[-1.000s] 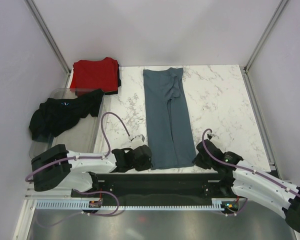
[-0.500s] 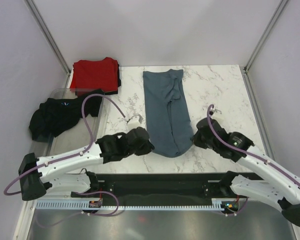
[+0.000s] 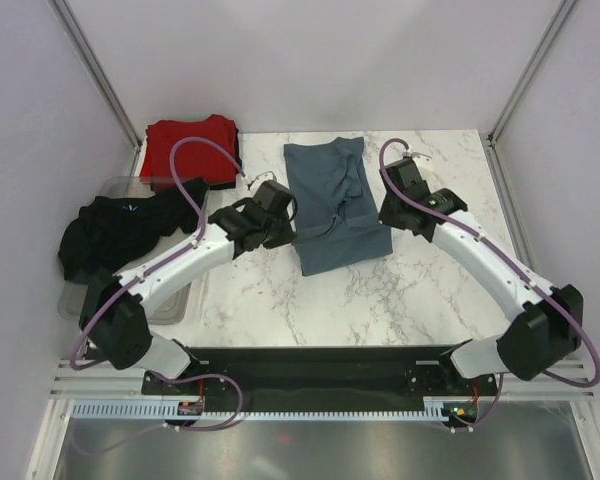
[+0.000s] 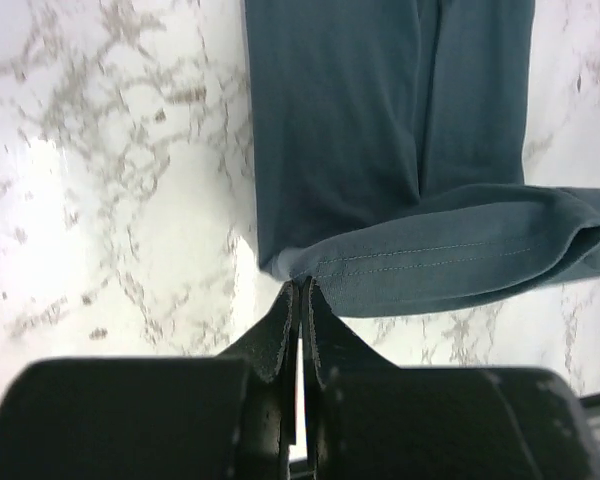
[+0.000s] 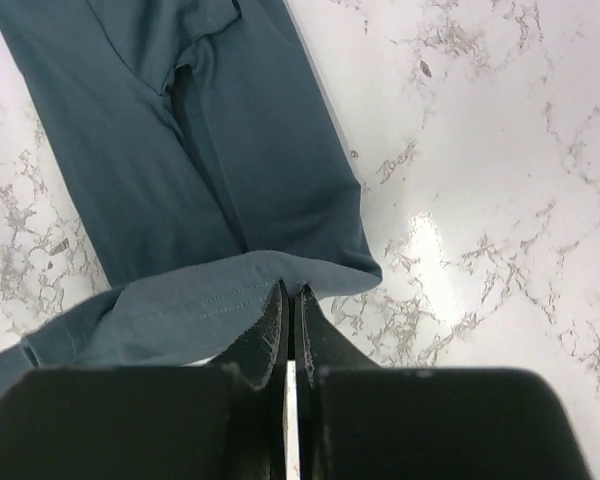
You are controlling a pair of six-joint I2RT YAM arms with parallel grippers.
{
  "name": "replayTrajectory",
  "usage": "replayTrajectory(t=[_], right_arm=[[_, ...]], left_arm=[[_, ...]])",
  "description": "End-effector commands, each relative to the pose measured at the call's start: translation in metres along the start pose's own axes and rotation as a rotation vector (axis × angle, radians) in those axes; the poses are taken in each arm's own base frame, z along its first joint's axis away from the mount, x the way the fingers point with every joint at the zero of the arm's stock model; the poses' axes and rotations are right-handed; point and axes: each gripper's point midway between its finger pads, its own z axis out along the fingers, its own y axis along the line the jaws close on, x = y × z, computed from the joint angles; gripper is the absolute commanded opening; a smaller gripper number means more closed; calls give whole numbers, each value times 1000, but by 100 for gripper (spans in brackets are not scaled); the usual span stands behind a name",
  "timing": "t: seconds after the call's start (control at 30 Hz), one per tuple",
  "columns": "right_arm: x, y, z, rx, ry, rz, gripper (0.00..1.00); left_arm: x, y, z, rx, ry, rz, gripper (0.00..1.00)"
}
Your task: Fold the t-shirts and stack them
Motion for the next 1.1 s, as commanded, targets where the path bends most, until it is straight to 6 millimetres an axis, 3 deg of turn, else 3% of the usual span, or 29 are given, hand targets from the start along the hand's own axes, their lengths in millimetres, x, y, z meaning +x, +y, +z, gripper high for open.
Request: replayTrajectory(t=[0.0, 0.13, 0.17, 0.43, 0.57, 0.6, 0.63, 0.7, 0.73, 0.77, 0.8, 0.83, 0.87, 0.93, 0.97, 1.0, 1.07], right_arm=[[-31, 22, 17, -59, -43, -41, 0], [-38, 27, 45, -67, -17, -38, 0], [-36, 30, 54, -69, -2, -43, 0], [-42, 30, 105, -50, 35, -26, 0], [-32, 26, 141, -17, 91, -12, 0], [-32, 23, 148, -13, 101, -6, 2], [-31, 25, 154, -26, 117, 1, 13], [-42, 26, 175, -24, 125, 25, 46], [-48, 29, 181, -40, 135, 36, 53], [-74, 40, 190, -70, 103, 54, 59], [-84, 35, 193, -64, 121, 67, 62], [-96, 40, 193, -89, 119, 70, 63], [-121, 53, 186, -147, 92, 83, 63], [-133, 50, 174, -149, 84, 85, 63], [-133, 46, 158, -155, 78, 74, 63], [-132, 45, 152, -161, 63, 74, 63], [-102, 26, 135, -144, 97, 72, 64]], left_arm=[[-29, -2, 15, 0, -14, 78, 2], [-49, -7, 40, -2, 8, 88, 2], [-48, -1, 55, -25, 30, 101, 2], [-72, -1, 105, -27, 72, 127, 2], [-76, 1, 135, 0, 126, 135, 6], [-75, 1, 142, 9, 146, 137, 10], [-68, 4, 156, 9, 207, 139, 13], [-78, 16, 167, -14, 248, 105, 29], [-88, 20, 175, -9, 288, 78, 41], [-96, 21, 172, -14, 301, 59, 44], [-108, 20, 170, -13, 292, 46, 47], [-137, 10, 158, 21, 235, 42, 51], [-149, 5, 143, 33, 213, 38, 57], [-164, -2, 122, 50, 168, 42, 61], [-176, -9, 99, 70, 124, 47, 63], [-166, -4, 96, 58, 146, 48, 63], [-159, -4, 82, 61, 151, 47, 63]])
